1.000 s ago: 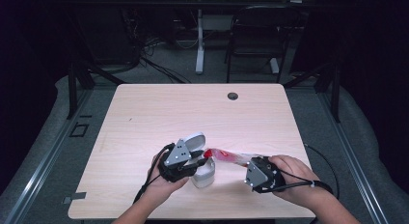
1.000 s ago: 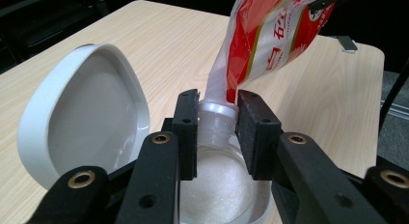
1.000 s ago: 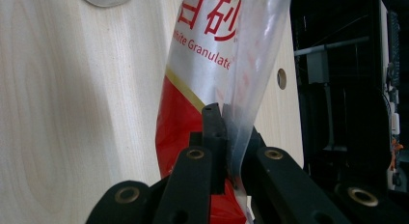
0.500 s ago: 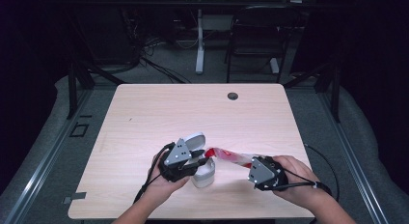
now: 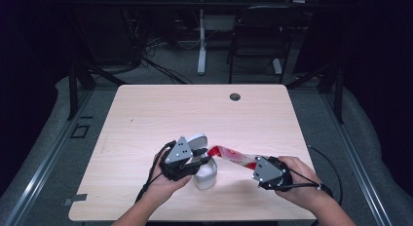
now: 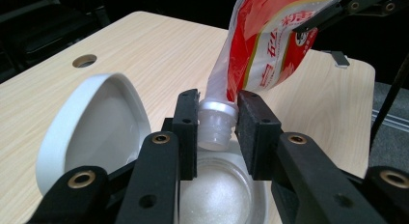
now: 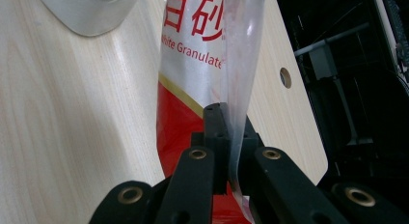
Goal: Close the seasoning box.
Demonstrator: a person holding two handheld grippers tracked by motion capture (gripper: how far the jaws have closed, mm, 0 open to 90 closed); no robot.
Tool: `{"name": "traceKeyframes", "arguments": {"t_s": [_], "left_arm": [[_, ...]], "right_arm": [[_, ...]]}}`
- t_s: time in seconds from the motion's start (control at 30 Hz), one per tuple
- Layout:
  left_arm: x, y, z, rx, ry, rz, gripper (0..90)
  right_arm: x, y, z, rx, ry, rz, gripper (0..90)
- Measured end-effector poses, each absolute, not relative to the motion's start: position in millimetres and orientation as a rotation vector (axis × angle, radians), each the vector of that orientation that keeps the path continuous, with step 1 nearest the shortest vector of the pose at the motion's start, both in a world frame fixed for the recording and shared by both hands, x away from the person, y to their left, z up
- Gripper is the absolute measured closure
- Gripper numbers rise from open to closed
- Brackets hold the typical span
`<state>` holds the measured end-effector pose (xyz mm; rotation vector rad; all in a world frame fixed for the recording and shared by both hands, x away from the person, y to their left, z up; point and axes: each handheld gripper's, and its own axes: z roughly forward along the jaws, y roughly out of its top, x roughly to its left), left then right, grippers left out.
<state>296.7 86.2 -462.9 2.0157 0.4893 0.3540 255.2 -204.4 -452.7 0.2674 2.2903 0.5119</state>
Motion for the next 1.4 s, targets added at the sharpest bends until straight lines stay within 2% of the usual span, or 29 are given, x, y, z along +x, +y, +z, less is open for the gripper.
{"name": "traceKeyframes", "arguments": {"t_s": [0.73, 1.4], "left_arm": [[305, 86, -441, 2.01, 0.479, 0.396, 71.5], [310, 83, -436, 1.978, 0.502, 0.387, 71.6]], "right_arm": [[259, -207, -465, 0.405, 2.211, 0.683, 89.2], [258, -207, -483, 0.526, 2.138, 0.82, 89.3]]}}
